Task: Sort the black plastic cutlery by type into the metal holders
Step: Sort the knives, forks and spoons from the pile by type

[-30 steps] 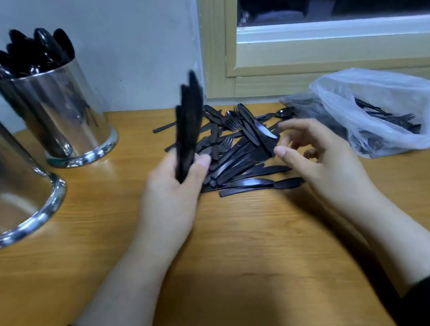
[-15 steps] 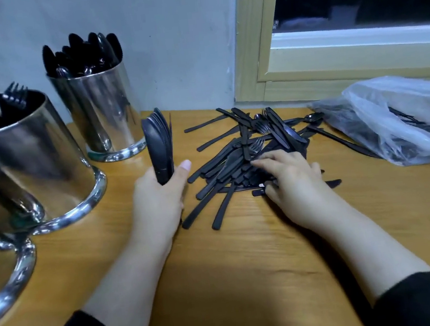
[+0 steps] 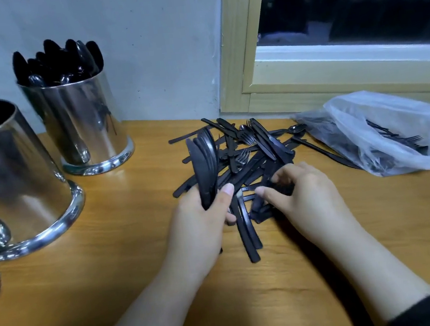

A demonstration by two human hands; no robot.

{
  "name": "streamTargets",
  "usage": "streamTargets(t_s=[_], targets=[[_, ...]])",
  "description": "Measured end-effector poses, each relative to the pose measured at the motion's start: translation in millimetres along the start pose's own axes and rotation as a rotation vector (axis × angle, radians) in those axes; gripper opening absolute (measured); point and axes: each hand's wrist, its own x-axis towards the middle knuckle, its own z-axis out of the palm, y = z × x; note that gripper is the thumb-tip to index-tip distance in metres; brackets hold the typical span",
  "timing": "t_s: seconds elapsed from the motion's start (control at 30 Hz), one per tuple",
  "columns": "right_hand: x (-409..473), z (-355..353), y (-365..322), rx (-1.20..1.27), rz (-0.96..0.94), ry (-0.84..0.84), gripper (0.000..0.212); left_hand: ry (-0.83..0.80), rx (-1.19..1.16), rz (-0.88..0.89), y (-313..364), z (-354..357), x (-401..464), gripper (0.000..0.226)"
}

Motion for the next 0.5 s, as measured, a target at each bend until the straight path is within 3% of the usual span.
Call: streamTargets(t_s=[0.1,0.5], targets=[[1.3,3.5,-8.1,-0.129,0.123,-0.067,0.064,0.016,0.008,0.025,4.7,12.7,-1.3,0.028],[3.4,-12.4,-5.1,-0.124,0.141,-0.145,0.055,0.081,-0.067,0.062,1.5,12.9,10.0,0.037]])
